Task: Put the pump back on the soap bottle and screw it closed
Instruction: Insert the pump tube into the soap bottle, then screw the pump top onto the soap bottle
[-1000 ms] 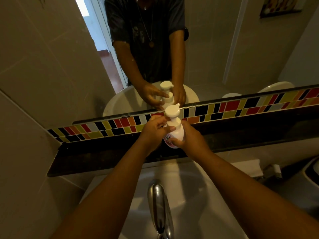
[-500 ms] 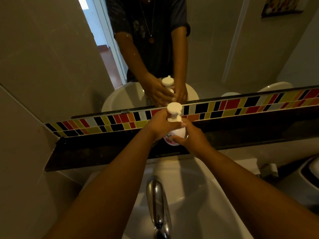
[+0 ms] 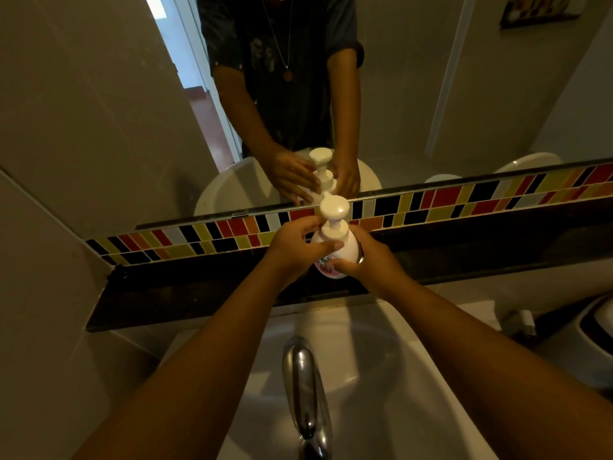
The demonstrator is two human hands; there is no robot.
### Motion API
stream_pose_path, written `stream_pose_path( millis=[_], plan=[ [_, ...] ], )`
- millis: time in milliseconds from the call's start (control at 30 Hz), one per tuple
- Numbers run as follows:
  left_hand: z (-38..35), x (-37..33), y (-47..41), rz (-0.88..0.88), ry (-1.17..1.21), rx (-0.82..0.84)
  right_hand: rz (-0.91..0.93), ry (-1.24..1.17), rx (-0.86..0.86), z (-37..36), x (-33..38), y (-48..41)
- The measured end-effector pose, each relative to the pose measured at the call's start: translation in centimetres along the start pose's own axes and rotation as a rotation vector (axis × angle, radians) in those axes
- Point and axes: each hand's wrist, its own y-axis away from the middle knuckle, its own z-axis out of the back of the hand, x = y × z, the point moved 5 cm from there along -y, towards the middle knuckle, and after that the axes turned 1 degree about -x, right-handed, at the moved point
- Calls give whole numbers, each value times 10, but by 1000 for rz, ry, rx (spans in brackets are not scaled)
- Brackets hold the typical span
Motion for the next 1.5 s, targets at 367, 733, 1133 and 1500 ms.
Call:
stream_pose_path(
  millis=[367, 733, 1133, 1500],
  plan=[
    [-11, 1, -12, 33, 10, -155, -23, 2, -6, 0, -1, -1],
    [-4, 7, -2, 5, 35, -27, 14, -26, 23, 0, -1, -2],
    [-10, 6, -15, 56, -21, -58, 8, 17, 43, -2, -12, -15],
    [-7, 7, -24, 24, -83, 94, 7, 62, 210, 4, -19, -32]
  ],
)
